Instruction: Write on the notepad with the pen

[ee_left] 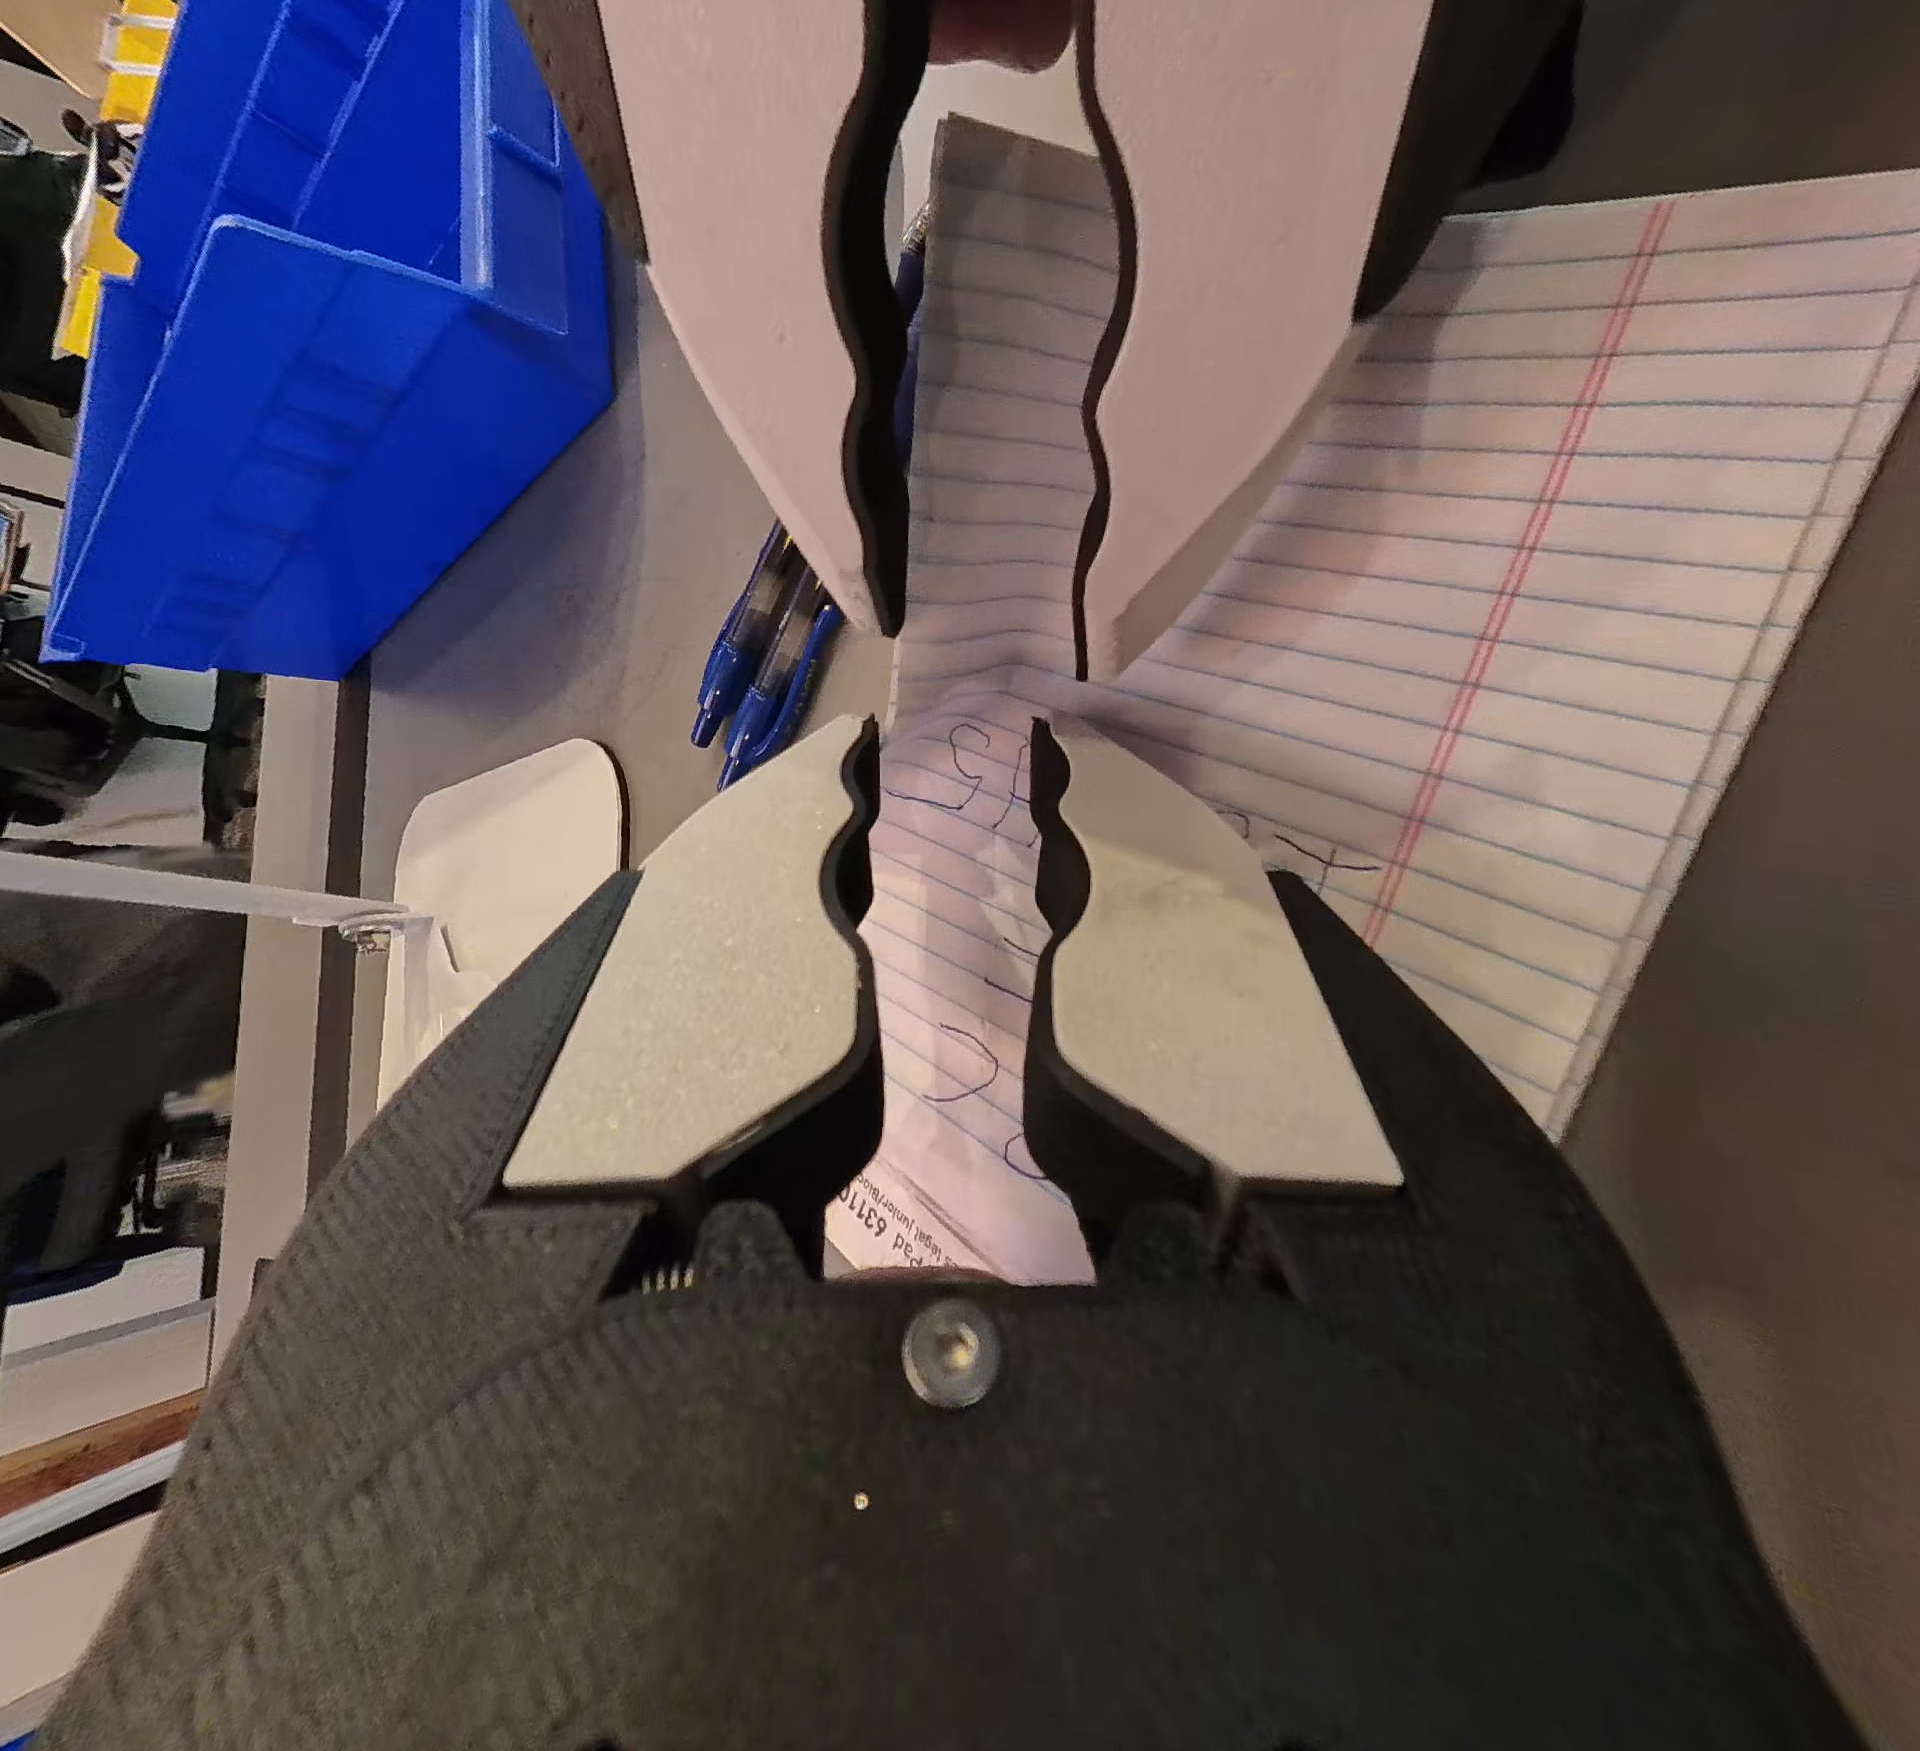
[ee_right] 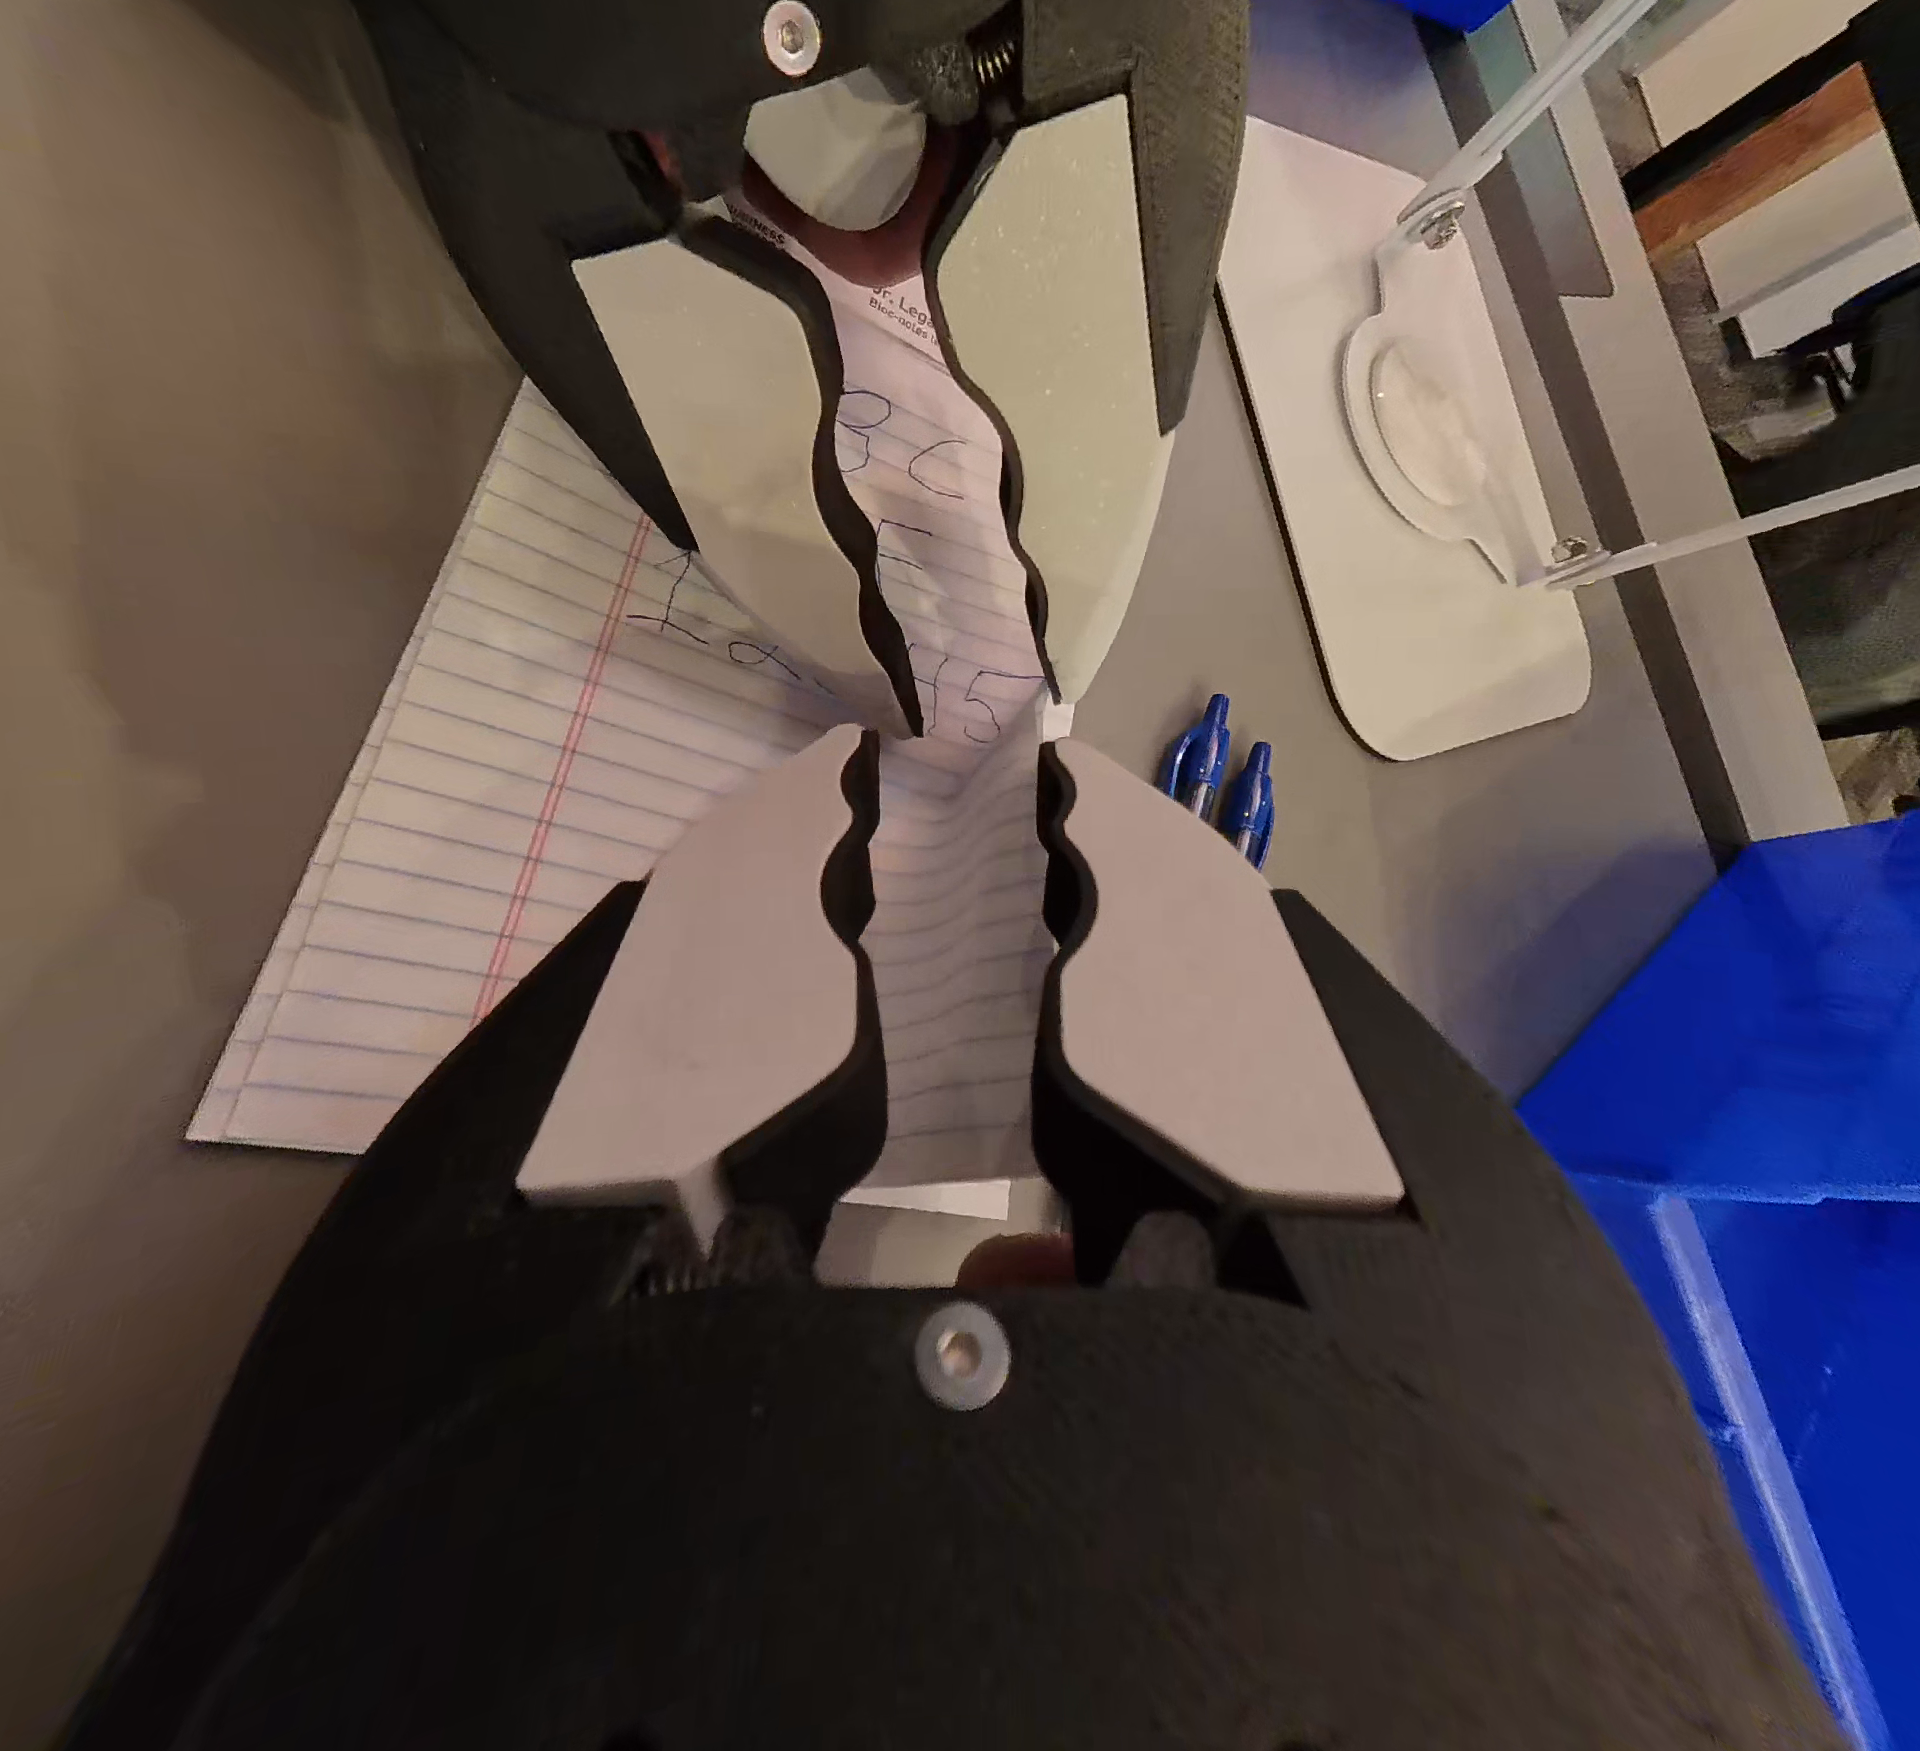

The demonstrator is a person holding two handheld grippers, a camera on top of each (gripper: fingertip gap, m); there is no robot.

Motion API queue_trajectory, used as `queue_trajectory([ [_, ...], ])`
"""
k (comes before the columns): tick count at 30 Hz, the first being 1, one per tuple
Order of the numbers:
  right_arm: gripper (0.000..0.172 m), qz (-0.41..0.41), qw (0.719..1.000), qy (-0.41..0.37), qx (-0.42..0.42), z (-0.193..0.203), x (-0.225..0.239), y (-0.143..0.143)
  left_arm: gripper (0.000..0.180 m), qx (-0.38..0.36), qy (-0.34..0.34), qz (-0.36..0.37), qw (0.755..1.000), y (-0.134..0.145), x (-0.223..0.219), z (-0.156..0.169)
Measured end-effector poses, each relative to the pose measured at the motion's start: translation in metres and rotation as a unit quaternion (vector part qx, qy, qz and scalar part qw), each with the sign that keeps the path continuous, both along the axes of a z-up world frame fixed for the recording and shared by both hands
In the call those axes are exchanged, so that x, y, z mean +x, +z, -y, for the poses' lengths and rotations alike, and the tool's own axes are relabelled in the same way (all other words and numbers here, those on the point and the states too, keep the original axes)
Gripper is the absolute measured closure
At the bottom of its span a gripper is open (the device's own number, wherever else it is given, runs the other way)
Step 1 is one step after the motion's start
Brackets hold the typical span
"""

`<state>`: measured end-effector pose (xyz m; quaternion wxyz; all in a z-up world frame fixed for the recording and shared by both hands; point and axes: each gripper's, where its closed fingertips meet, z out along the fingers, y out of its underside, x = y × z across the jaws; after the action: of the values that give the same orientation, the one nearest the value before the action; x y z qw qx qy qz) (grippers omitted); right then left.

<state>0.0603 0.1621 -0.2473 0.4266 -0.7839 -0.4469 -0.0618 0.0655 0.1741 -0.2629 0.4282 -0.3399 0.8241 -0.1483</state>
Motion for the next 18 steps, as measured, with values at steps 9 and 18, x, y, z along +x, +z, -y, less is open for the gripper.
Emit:
queue_trajectory([
  [9,0.149,0.002,1.000,0.009,-0.009,0.0022,-0.0017,-0.0032,0.154,-0.001,0.001,-0.001,1.000,-0.0004,0.0004,0.0004],
  [18,0.152,-0.028,0.999,-0.011,-0.031,0.0010,0.0053,-0.0056,0.154,-0.001,0.000,-0.001,1.000,-0.0007,0.0008,0.0006],
])
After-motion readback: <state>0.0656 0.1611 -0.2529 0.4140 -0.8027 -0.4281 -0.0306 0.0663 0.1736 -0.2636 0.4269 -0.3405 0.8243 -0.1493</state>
